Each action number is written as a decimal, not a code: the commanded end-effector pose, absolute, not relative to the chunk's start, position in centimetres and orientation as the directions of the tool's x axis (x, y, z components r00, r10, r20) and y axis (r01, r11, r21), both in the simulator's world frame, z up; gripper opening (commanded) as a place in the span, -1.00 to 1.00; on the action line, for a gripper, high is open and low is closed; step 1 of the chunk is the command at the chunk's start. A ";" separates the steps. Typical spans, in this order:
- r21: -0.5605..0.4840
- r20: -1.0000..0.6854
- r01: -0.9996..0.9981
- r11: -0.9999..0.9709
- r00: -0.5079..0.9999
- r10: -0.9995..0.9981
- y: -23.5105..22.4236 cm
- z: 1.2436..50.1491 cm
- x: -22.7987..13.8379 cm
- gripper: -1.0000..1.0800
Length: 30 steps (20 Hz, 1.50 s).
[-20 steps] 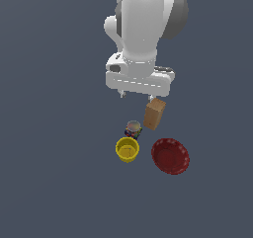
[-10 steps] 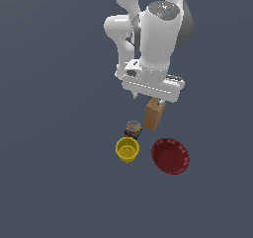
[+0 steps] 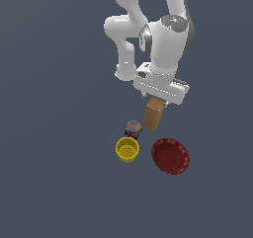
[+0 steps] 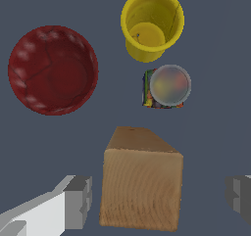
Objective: Pick up a designated object from a clutter of objects.
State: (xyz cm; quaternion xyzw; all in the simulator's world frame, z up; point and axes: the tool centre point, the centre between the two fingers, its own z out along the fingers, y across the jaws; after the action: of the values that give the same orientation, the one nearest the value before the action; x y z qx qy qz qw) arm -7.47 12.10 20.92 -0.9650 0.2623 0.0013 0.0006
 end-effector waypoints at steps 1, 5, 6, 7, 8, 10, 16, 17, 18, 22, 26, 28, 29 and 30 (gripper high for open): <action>0.000 -0.002 -0.529 -0.849 0.849 -0.529 12.7 20.3 -8.1 0.92; 0.000 -0.001 -0.552 -0.834 0.834 -0.552 13.4 19.7 -8.8 0.92; 0.000 0.000 -0.557 -0.831 0.831 -0.557 13.6 19.6 -8.9 0.92; 0.000 0.000 -0.560 -0.828 0.828 -0.560 13.7 19.5 -9.0 0.92; 0.000 0.000 -0.563 -0.826 0.826 -0.563 13.7 19.4 -9.1 0.92; 0.000 0.000 -0.567 -0.824 0.824 -0.567 13.9 19.3 -9.2 0.92; 0.000 0.000 -0.566 -0.825 0.825 -0.566 13.9 19.1 -9.2 0.92; 0.000 0.000 -0.566 -0.825 0.825 -0.566 13.9 18.9 -9.2 0.92; 0.000 0.000 -0.566 -0.825 0.825 -0.566 13.9 18.7 -9.3 0.92; 0.000 -0.001 -0.566 -0.824 0.824 -0.566 13.9 17.3 -9.3 0.92; -0.001 -0.001 -0.567 -0.824 0.824 -0.567 13.9 15.5 -9.4 0.92; -0.001 -0.001 -0.568 -0.823 0.823 -0.568 13.9 14.9 -9.4 0.92; -0.001 -0.001 -0.568 -0.823 0.823 -0.568 13.9 14.7 -9.4 0.92; -0.001 -0.001 -0.568 -0.823 0.823 -0.568 13.9 14.5 -9.4 0.92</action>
State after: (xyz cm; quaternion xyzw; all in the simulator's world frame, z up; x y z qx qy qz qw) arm -9.38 13.91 14.88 -0.9548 0.2972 0.0007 0.0002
